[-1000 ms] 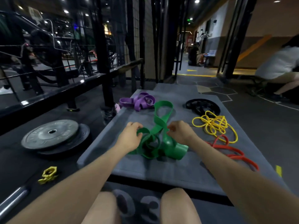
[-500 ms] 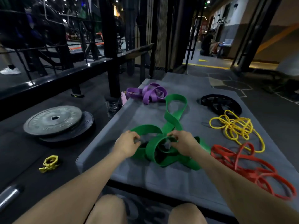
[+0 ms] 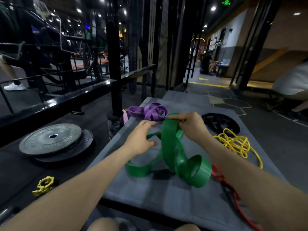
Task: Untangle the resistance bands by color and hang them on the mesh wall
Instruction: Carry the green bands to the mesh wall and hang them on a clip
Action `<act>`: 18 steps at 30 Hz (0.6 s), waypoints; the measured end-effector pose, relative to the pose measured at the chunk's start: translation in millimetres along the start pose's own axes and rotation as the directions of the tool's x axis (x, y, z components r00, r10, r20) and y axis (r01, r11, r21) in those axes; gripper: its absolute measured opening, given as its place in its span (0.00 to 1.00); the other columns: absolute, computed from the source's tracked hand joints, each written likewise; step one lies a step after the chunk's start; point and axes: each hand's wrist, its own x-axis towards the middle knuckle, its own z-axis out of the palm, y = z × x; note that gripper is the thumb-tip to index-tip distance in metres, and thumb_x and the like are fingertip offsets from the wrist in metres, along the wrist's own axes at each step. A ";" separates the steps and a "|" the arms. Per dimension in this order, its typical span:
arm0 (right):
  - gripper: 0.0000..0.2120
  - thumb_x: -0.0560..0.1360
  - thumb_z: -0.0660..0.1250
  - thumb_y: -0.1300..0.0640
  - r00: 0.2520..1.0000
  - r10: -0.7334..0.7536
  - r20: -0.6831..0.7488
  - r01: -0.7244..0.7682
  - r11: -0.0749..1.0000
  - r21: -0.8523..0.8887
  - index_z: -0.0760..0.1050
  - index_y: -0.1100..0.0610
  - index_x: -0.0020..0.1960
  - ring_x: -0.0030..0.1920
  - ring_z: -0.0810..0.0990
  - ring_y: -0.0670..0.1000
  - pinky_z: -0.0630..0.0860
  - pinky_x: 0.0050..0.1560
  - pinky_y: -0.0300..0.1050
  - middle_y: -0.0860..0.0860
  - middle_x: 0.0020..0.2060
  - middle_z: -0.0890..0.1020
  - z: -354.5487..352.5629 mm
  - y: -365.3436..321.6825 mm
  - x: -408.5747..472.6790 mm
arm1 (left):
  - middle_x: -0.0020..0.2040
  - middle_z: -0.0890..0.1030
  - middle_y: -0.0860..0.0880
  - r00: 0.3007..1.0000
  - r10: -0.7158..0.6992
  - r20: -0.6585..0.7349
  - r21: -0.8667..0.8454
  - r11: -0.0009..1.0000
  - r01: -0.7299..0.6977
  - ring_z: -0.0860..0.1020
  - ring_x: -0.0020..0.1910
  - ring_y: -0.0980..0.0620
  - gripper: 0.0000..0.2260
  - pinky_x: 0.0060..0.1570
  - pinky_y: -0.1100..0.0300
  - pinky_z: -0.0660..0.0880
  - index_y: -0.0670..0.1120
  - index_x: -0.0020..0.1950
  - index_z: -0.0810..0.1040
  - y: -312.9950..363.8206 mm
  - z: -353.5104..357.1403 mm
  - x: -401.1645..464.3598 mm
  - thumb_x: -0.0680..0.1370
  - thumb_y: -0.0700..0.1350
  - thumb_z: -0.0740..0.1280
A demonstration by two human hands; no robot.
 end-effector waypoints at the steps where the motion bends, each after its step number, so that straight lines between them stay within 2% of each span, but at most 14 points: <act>1: 0.20 0.72 0.59 0.74 0.999 -0.037 -0.006 0.037 0.998 0.047 0.82 0.57 0.53 0.47 0.81 0.47 0.79 0.51 0.37 0.53 0.50 0.83 -4.0 -6.4 1.9 | 0.67 0.69 0.51 0.999 0.003 0.035 0.008 1.000 -0.003 0.69 0.66 0.51 0.31 0.66 0.55 0.67 0.48 0.70 0.67 4.5 -3.4 4.2 0.69 0.44 0.74; 2: 0.20 0.72 0.59 0.75 0.998 -0.066 -0.007 0.067 0.993 0.102 0.82 0.59 0.53 0.50 0.81 0.49 0.79 0.54 0.41 0.54 0.50 0.83 -8.1 -12.4 3.4 | 0.68 0.70 0.51 0.997 -0.008 0.080 -0.002 1.000 0.008 0.69 0.66 0.51 0.31 0.66 0.55 0.67 0.48 0.70 0.67 8.0 -7.1 7.8 0.69 0.45 0.74; 3: 0.19 0.72 0.59 0.76 0.996 -0.090 -0.001 0.089 0.983 0.163 0.81 0.61 0.53 0.49 0.81 0.48 0.78 0.55 0.40 0.55 0.50 0.83 -12.5 -18.7 4.0 | 0.67 0.72 0.51 0.991 -0.020 0.134 -0.033 0.999 0.024 0.70 0.66 0.51 0.30 0.67 0.55 0.67 0.49 0.69 0.67 10.7 -10.6 10.5 0.70 0.45 0.74; 5: 0.19 0.71 0.60 0.78 0.992 -0.127 0.014 0.118 0.957 0.265 0.79 0.62 0.54 0.43 0.81 0.38 0.78 0.49 0.32 0.54 0.48 0.82 -20.6 -29.6 3.2 | 0.65 0.75 0.51 0.979 -0.028 0.204 -0.088 0.995 0.047 0.73 0.64 0.51 0.26 0.67 0.53 0.68 0.48 0.67 0.70 17.2 -17.3 12.3 0.71 0.45 0.73; 7: 0.20 0.71 0.59 0.79 0.990 -0.134 0.038 0.113 0.932 0.345 0.78 0.60 0.54 0.40 0.81 0.35 0.77 0.45 0.29 0.53 0.47 0.82 -27.5 -35.1 2.0 | 0.57 0.77 0.51 0.986 -0.015 0.165 -0.053 0.998 0.024 0.76 0.58 0.50 0.21 0.63 0.54 0.71 0.46 0.64 0.73 23.5 -23.7 11.1 0.73 0.45 0.71; 9: 0.20 0.71 0.60 0.78 0.990 -0.126 0.061 0.091 0.910 0.405 0.78 0.59 0.53 0.40 0.82 0.37 0.78 0.45 0.30 0.50 0.42 0.84 -32.9 -37.4 0.1 | 0.51 0.74 0.52 0.994 0.005 0.109 0.028 1.000 -0.008 0.76 0.54 0.50 0.17 0.56 0.59 0.72 0.46 0.62 0.75 30.0 -30.7 7.4 0.74 0.47 0.70; 10: 0.18 0.72 0.61 0.77 0.989 -0.132 0.071 0.090 0.899 0.428 0.79 0.59 0.53 0.40 0.83 0.39 0.78 0.45 0.31 0.46 0.39 0.85 -34.9 -39.3 -1.7 | 0.51 0.72 0.51 0.995 0.009 0.101 0.050 0.999 -0.014 0.75 0.54 0.49 0.17 0.55 0.60 0.71 0.46 0.61 0.75 32.5 -34.1 5.4 0.74 0.48 0.69; 12: 0.17 0.72 0.61 0.76 0.983 -0.152 0.103 0.082 0.864 0.497 0.80 0.59 0.52 0.40 0.83 0.41 0.79 0.45 0.33 0.43 0.35 0.85 -36.2 -45.0 -6.5 | 0.56 0.70 0.48 0.995 0.003 0.100 0.047 0.999 -0.007 0.71 0.59 0.49 0.16 0.61 0.57 0.68 0.48 0.60 0.74 34.4 -39.1 1.8 0.74 0.51 0.69; 14: 0.19 0.71 0.61 0.75 0.975 -0.177 0.135 0.065 0.807 0.587 0.84 0.56 0.44 0.40 0.84 0.42 0.79 0.43 0.33 0.45 0.35 0.85 -35.5 -52.6 -10.8 | 0.59 0.72 0.47 0.991 -0.020 0.134 -0.087 0.996 0.032 0.71 0.62 0.46 0.12 0.65 0.56 0.66 0.50 0.55 0.72 38.1 -45.0 -4.1 0.74 0.48 0.70; 15: 0.21 0.71 0.61 0.75 0.970 -0.188 0.151 0.054 0.778 0.626 0.85 0.53 0.39 0.39 0.84 0.43 0.79 0.43 0.34 0.46 0.35 0.86 -35.2 -56.0 -11.8 | 0.59 0.73 0.48 0.984 -0.050 0.169 -0.159 0.984 0.078 0.72 0.62 0.46 0.13 0.64 0.58 0.67 0.49 0.54 0.70 39.9 -48.0 -6.5 0.73 0.47 0.70; 16: 0.21 0.71 0.61 0.75 0.965 -0.199 0.171 0.039 0.754 0.656 0.85 0.53 0.37 0.40 0.84 0.44 0.79 0.43 0.34 0.47 0.36 0.86 -35.3 -58.9 -12.1 | 0.58 0.74 0.48 0.976 -0.090 0.197 -0.174 0.977 0.125 0.73 0.61 0.47 0.15 0.62 0.58 0.68 0.48 0.55 0.70 41.0 -51.9 -8.2 0.72 0.48 0.71; 18: 0.21 0.70 0.62 0.76 0.949 -0.211 0.232 0.002 0.744 0.668 0.85 0.54 0.37 0.42 0.84 0.46 0.80 0.44 0.37 0.48 0.39 0.86 -36.0 -63.2 -12.2 | 0.54 0.76 0.50 0.968 -0.159 0.194 -0.060 0.983 0.174 0.76 0.54 0.49 0.19 0.56 0.56 0.72 0.45 0.58 0.74 42.2 -64.3 -10.1 0.71 0.52 0.72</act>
